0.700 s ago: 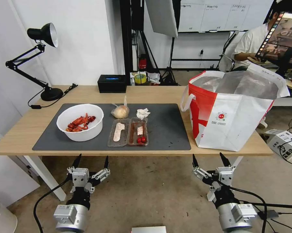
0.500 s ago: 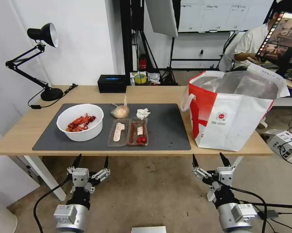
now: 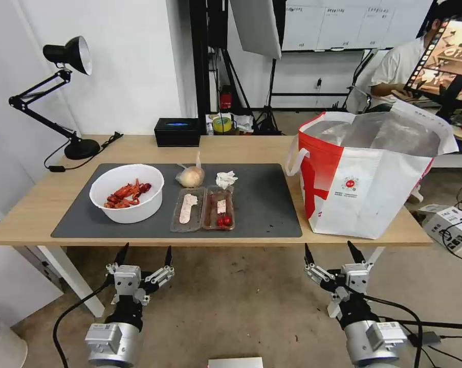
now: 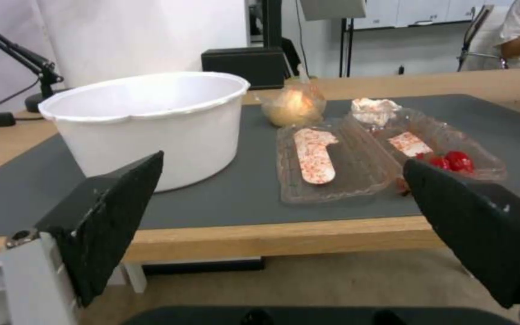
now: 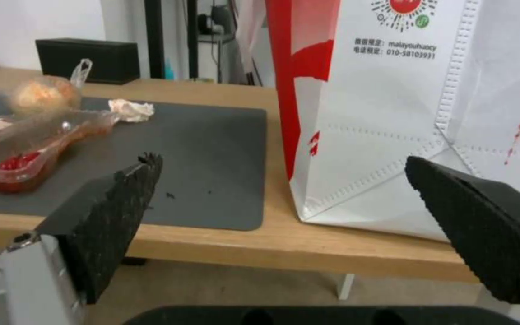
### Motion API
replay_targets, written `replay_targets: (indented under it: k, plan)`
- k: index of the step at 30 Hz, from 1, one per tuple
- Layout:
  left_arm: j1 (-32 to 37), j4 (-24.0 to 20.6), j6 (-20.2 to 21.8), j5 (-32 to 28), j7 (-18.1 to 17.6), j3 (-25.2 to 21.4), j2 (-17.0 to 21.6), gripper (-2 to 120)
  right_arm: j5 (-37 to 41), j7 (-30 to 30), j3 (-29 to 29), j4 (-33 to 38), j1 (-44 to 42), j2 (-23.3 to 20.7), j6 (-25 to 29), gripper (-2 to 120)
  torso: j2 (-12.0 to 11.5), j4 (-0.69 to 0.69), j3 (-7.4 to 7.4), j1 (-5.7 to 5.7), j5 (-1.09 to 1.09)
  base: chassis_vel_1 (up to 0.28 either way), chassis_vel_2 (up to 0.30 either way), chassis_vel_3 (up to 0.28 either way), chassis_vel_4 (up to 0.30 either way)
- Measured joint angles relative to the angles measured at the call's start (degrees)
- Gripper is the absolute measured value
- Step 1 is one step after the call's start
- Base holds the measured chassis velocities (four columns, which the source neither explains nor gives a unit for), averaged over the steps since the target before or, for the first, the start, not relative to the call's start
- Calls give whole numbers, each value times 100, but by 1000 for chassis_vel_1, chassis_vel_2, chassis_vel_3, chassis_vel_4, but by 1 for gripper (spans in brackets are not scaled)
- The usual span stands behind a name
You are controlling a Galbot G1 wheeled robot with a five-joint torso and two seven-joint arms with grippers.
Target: Pick up the trash from the table and place it into the takeout bag.
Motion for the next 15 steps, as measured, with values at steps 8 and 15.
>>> replay_targets:
  k: [8, 15]
  plan:
    - [-187, -165, 712, -1039, -490, -259, 433, 100, 1168, 204, 184, 6, 694, -1123, -1091, 100, 0, 1, 0, 0, 0, 0, 0, 0, 0]
    - [-373, -331, 1430, -2080, -977, -521, 868, 100, 2166, 378, 343, 15, 1284, -2081, -2022, 100, 0, 1, 1, 0, 0, 0, 0, 0, 0]
